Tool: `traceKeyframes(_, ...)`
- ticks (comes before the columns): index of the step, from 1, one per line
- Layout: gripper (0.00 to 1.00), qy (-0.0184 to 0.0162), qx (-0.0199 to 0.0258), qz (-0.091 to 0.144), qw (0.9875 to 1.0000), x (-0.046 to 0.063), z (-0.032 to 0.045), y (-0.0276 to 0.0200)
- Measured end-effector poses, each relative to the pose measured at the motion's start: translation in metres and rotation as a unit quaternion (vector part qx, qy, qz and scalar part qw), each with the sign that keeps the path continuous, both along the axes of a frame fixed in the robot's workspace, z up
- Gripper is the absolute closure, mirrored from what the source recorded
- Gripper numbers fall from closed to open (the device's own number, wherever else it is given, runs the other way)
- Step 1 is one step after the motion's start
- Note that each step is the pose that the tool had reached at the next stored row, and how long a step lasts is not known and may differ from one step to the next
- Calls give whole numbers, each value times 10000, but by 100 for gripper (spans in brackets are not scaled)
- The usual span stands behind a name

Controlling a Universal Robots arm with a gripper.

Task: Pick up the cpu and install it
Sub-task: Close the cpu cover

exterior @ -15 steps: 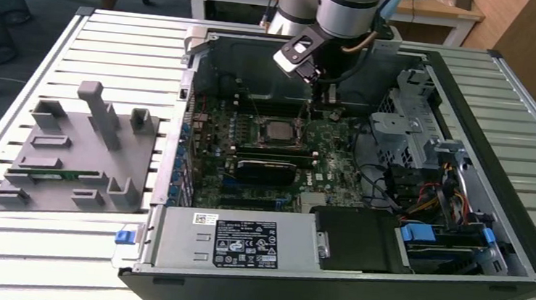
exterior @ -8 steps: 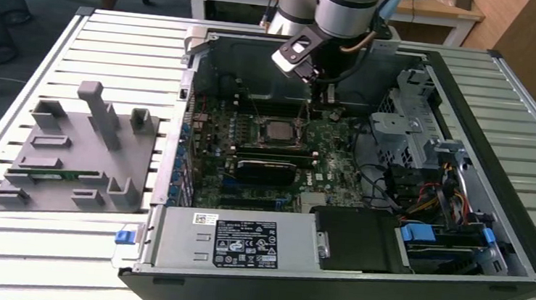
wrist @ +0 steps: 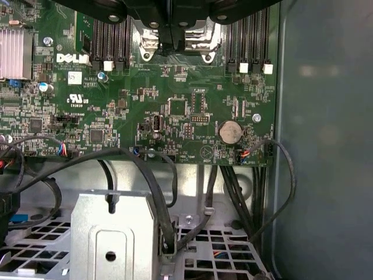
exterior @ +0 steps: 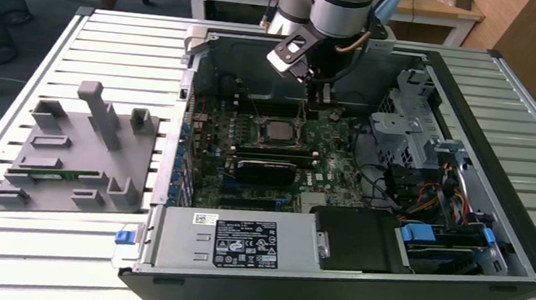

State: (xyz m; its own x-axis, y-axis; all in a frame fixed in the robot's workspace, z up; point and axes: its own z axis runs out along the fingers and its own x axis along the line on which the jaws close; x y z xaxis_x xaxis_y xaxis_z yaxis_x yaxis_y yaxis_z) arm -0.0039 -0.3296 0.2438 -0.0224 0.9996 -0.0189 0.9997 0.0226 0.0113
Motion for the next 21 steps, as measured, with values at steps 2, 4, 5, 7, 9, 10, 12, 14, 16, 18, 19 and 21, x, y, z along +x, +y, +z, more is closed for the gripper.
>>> traceKeyframes(2, 89, 0, 0, 0, 10000, -10, -1, 0)
traceKeyframes(4, 89, 0, 0, 0, 10000, -15, -3, 0)
traceKeyframes(5, 89, 0, 0, 0, 10000, -17, -4, 0)
traceKeyframes(7, 89, 0, 0, 0, 10000, -21, -5, 0)
traceKeyframes(9, 89, 0, 0, 1, 10000, -24, -6, 0)
traceKeyframes(10, 89, 0, 0, 0, 10000, -26, -6, 0)
traceKeyframes(12, 89, 0, 0, 0, 10000, -29, -7, 0)
traceKeyframes(14, 89, 0, 0, 0, 10000, -36, -7, 0)
traceKeyframes(16, 89, 0, 0, 0, 10000, -42, -8, 0)
traceKeyframes(18, 89, 0, 0, 0, 10000, -51, -8, 0)
traceKeyframes(19, 89, 0, 0, 0, 10000, -55, -8, 0)
traceKeyframes(21, 89, 0, 0, 0, 10000, -64, -9, 0)
